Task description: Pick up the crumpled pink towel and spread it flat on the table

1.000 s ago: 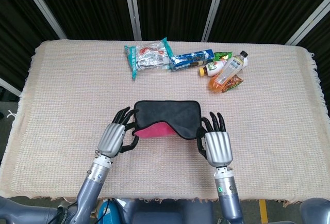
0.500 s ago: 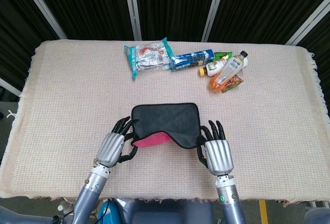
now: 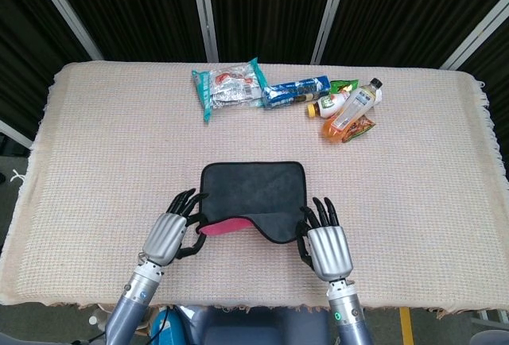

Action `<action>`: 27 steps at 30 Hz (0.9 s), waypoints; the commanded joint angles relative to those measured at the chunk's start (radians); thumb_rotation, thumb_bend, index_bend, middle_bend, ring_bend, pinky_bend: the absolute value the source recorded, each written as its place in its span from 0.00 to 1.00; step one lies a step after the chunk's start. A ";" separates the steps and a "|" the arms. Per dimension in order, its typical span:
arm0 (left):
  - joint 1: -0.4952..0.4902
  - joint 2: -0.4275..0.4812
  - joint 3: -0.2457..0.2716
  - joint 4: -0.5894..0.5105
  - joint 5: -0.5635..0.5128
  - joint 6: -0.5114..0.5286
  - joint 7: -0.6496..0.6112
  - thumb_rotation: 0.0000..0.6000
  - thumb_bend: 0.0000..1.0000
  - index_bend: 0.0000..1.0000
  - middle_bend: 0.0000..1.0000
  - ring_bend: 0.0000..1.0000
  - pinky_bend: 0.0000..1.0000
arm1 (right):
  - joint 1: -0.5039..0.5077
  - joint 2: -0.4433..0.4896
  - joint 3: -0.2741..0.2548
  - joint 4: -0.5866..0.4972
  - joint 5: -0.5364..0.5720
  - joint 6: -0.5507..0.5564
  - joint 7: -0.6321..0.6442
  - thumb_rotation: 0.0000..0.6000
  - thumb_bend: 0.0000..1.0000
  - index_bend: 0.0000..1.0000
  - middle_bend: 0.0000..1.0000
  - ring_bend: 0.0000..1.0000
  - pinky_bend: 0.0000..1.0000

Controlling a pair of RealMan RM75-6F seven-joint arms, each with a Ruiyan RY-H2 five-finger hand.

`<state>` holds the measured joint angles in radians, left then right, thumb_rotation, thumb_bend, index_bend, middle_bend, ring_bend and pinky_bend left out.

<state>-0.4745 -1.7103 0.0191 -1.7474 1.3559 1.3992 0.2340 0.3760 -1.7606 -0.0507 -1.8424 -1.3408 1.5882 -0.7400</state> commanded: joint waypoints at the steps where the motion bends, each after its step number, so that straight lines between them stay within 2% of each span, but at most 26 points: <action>1: 0.008 0.004 0.004 0.003 0.007 -0.006 -0.006 1.00 0.53 0.65 0.11 0.00 0.00 | -0.010 -0.005 -0.008 0.005 -0.007 -0.008 -0.009 1.00 0.54 0.60 0.27 0.09 0.06; 13: 0.037 -0.001 0.021 0.030 0.016 -0.049 -0.024 1.00 0.51 0.61 0.11 0.00 0.00 | -0.042 -0.022 -0.022 0.024 0.000 -0.055 -0.060 1.00 0.54 0.58 0.27 0.09 0.06; 16: 0.040 0.000 0.022 0.036 0.009 -0.064 -0.030 1.00 0.45 0.55 0.10 0.00 0.00 | -0.048 -0.023 -0.019 0.022 0.019 -0.067 -0.065 1.00 0.54 0.47 0.25 0.07 0.06; 18: 0.040 0.004 0.020 0.040 0.004 -0.079 -0.031 1.00 0.35 0.48 0.07 0.00 0.00 | -0.051 -0.021 -0.018 0.013 0.037 -0.081 -0.078 1.00 0.54 0.34 0.20 0.03 0.06; 21: 0.038 0.013 0.020 0.037 -0.004 -0.101 -0.031 1.00 0.23 0.41 0.05 0.00 0.00 | -0.053 -0.016 -0.018 0.001 0.064 -0.101 -0.103 1.00 0.53 0.22 0.13 0.00 0.05; 26: 0.032 0.038 0.022 0.014 -0.018 -0.142 -0.028 1.00 0.14 0.31 0.01 0.00 0.00 | -0.059 -0.010 -0.023 -0.029 0.095 -0.119 -0.146 1.00 0.38 0.05 0.03 0.00 0.01; 27: 0.031 0.043 0.023 0.008 -0.018 -0.148 -0.028 1.00 0.12 0.26 0.01 0.00 0.00 | -0.060 -0.007 -0.026 -0.037 0.102 -0.122 -0.157 1.00 0.33 0.02 0.01 0.00 0.00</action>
<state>-0.4411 -1.6743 0.0411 -1.7323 1.3403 1.2587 0.2051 0.3190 -1.7719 -0.0726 -1.8680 -1.2495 1.4722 -0.8826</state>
